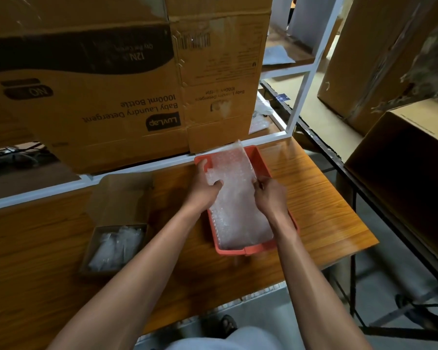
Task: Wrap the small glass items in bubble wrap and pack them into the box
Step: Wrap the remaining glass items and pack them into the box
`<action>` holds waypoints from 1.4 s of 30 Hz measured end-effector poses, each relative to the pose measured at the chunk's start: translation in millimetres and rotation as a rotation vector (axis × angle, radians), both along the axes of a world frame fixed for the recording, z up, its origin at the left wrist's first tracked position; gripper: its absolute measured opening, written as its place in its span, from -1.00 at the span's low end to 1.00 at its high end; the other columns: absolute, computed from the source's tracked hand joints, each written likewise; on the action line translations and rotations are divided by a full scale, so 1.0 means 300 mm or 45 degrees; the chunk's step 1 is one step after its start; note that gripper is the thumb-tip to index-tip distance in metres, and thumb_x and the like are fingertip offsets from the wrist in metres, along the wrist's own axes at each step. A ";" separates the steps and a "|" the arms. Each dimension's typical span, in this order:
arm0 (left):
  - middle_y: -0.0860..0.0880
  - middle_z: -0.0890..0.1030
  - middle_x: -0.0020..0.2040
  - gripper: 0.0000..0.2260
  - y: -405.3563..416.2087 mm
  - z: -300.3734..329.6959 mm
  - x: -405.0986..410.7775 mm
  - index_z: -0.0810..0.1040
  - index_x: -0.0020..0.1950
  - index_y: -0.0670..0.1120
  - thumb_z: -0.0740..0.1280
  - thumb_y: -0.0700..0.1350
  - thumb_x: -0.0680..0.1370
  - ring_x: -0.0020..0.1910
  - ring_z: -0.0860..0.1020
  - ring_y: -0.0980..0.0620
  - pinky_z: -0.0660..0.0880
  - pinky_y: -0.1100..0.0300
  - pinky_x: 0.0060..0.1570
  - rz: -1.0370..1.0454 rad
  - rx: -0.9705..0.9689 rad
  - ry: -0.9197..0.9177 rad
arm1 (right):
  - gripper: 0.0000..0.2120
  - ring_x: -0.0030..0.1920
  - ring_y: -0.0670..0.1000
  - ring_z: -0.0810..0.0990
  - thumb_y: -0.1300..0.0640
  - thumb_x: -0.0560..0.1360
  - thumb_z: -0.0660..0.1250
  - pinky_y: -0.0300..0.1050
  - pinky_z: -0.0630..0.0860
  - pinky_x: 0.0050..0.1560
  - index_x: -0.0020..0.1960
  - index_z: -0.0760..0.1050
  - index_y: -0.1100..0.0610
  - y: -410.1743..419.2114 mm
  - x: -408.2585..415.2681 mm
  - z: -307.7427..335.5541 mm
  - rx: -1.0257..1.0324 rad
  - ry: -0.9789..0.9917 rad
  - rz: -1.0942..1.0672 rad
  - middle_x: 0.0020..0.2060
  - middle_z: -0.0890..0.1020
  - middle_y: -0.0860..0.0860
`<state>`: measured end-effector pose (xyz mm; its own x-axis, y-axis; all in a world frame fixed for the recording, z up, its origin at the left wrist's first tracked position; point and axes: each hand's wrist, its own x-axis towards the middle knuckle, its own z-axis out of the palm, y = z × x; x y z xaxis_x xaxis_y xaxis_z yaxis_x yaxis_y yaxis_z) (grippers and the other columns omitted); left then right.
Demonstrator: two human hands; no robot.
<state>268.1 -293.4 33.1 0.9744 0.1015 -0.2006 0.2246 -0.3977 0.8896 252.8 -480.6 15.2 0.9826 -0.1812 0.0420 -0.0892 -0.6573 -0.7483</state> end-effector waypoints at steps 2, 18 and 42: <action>0.05 0.40 0.56 -0.34 0.011 0.013 -0.002 0.19 0.67 0.04 0.43 -0.15 0.65 0.52 0.38 0.00 0.37 0.19 0.24 -0.013 -0.030 -0.057 | -0.72 -0.16 0.07 0.60 0.01 0.73 0.24 -0.11 0.29 -0.16 -0.10 0.62 -0.04 0.016 -0.007 0.024 0.106 0.026 0.025 -0.27 0.64 -0.05; -0.02 0.29 0.64 -0.13 0.342 0.153 -0.062 0.06 0.69 0.15 0.46 0.32 0.53 0.55 0.35 -0.09 0.33 -0.06 0.50 0.023 -0.325 -0.019 | -0.76 0.06 0.11 0.67 0.11 0.75 0.21 0.05 0.65 0.04 0.26 0.63 -0.04 0.282 -0.065 0.264 0.714 -0.040 0.459 0.12 0.69 0.11; 0.15 0.65 0.24 -0.73 0.797 0.186 -0.208 0.68 0.23 0.16 0.54 -0.02 0.55 0.23 0.62 0.10 0.57 -0.01 0.32 -0.136 -0.300 -0.116 | -0.88 0.01 -0.12 0.71 -0.04 0.57 0.47 0.03 0.65 0.15 0.08 0.75 -0.09 0.655 -0.086 0.234 0.335 -0.166 0.093 -0.09 0.76 -0.14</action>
<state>205.6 -54.2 88.8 0.9922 -0.0417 -0.1174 0.1072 -0.1945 0.9750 227.0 -284.0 85.3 0.9829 -0.1314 0.1293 0.0590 -0.4404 -0.8959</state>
